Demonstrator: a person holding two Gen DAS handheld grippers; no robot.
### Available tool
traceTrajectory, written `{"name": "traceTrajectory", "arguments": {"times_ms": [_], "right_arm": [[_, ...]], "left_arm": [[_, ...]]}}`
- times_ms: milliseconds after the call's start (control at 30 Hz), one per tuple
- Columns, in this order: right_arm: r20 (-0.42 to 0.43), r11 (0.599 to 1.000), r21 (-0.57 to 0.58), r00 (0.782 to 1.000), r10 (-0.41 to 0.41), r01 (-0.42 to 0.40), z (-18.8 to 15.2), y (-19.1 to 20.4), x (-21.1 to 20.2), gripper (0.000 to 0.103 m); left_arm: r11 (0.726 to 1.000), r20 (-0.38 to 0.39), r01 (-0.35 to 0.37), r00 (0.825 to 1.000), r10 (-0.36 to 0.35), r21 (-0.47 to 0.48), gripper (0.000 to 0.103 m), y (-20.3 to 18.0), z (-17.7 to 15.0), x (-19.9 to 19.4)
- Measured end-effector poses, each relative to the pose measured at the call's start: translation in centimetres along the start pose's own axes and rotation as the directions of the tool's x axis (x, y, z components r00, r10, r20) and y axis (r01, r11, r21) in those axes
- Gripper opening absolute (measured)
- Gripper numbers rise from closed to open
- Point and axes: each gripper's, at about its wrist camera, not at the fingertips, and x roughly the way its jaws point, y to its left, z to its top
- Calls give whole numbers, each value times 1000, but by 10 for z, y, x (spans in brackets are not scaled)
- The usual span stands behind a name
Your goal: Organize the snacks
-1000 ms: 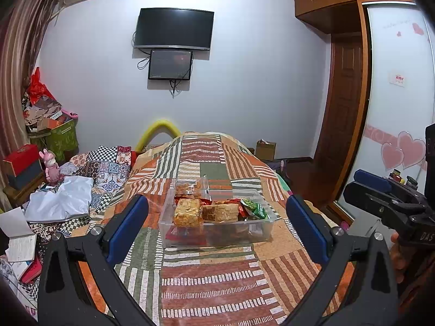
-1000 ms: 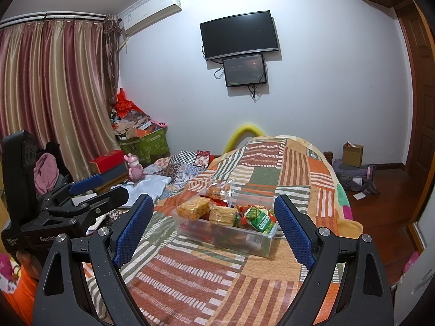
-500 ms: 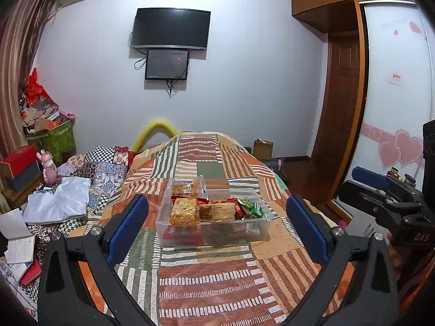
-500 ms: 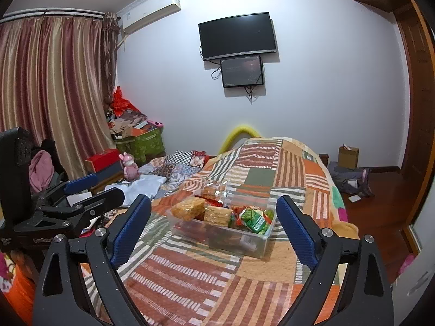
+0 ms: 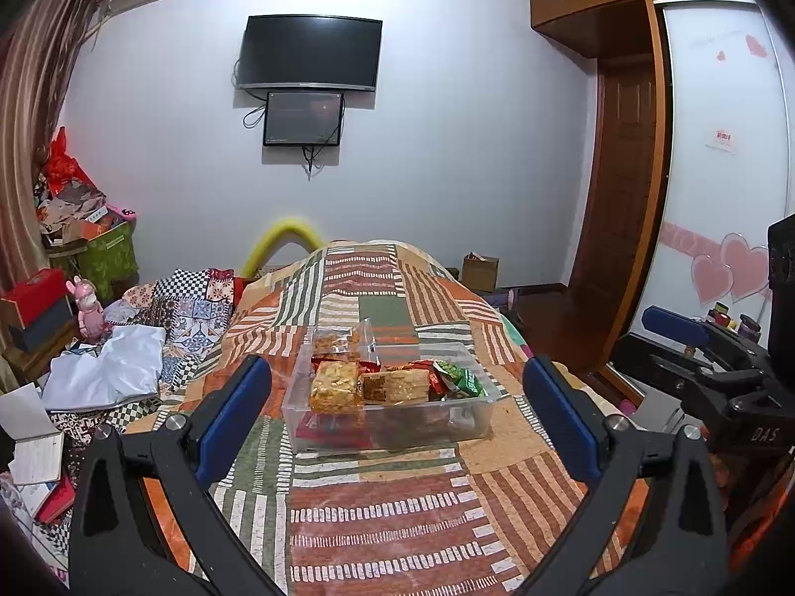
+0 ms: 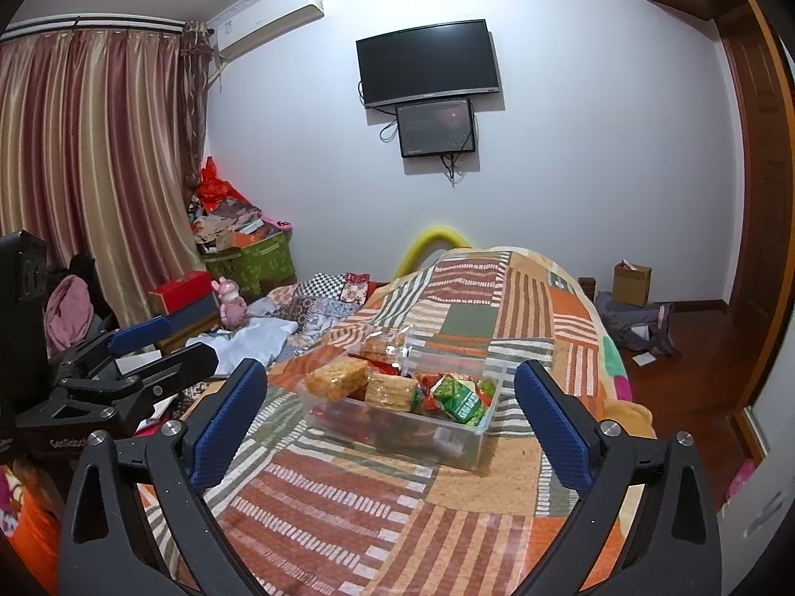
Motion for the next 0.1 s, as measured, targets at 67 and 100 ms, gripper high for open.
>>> {"name": "traceTrajectory", "arguments": {"times_ms": [67,100], "right_arm": [[-4,1000,3,1000,-1,1,0,-1,1,101],[-6,1000,4,1000,-3,3,-1,-2,2,101]], "left_arm": [[1000,-5,-2,1000,2,-3,102,1,-1,2],[1000,-8,-5,1000,5,-5,102,2,-1,4]]}}
